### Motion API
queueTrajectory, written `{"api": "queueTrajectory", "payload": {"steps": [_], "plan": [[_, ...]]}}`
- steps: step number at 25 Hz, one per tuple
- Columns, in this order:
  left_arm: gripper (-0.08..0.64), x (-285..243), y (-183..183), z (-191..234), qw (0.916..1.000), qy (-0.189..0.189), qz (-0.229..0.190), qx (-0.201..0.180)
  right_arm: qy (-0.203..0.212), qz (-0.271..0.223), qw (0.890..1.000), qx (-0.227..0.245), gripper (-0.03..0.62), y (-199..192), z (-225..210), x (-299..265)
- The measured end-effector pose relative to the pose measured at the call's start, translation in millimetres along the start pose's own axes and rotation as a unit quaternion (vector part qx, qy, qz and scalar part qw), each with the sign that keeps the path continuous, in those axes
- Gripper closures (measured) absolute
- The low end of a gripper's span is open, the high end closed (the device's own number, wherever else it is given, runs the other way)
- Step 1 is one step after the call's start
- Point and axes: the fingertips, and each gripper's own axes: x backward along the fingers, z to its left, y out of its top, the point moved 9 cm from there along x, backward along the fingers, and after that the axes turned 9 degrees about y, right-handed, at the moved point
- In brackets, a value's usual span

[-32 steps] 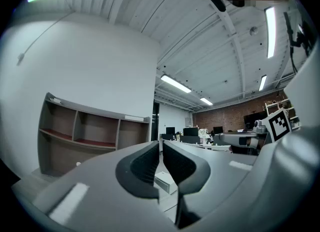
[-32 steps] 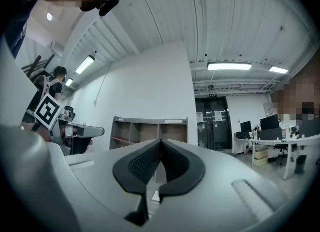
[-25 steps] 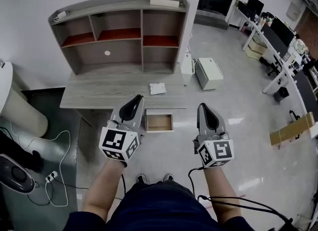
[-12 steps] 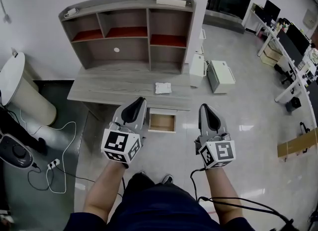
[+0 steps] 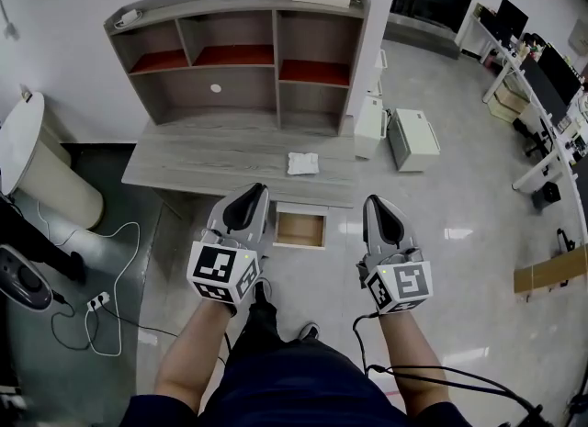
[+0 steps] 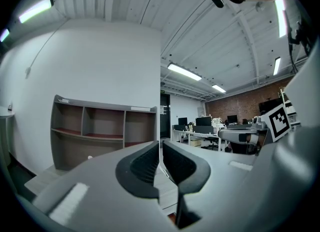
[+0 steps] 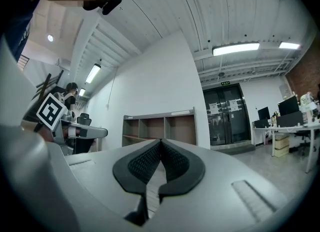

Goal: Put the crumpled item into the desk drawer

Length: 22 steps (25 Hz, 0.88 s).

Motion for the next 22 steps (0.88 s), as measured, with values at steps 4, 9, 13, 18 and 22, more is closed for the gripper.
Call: {"api": "queueTrajectory", "payload": {"steps": [4, 9, 13, 18, 22], "plan": [[0.534, -33, -9, 16, 0.9997, -0.023, 0.001, -0.005, -0.015, 0.008, 1.0, 0.01, 0.586, -9, -4, -24], [0.534, -83, -13, 50, 0.9985, -0.053, 0.008, 0.012, -0.053, 0.017, 0.998, 0.002, 0.586, -17, -9, -62], [0.534, -122, -14, 81, 0.997, -0.074, 0.008, 0.02, -0.083, 0.023, 0.996, -0.002, 0.586, -23, -11, -96], [0.534, -156, -26, 114, 0.995, -0.094, 0.02, 0.028, -0.117, 0.041, 0.992, -0.008, 0.586, -32, -11, -128], [0.534, -180, -37, 130, 0.9927, -0.111, 0.032, 0.036, -0.143, 0.058, 0.988, -0.015, 0.586, -39, -13, -143]]}}
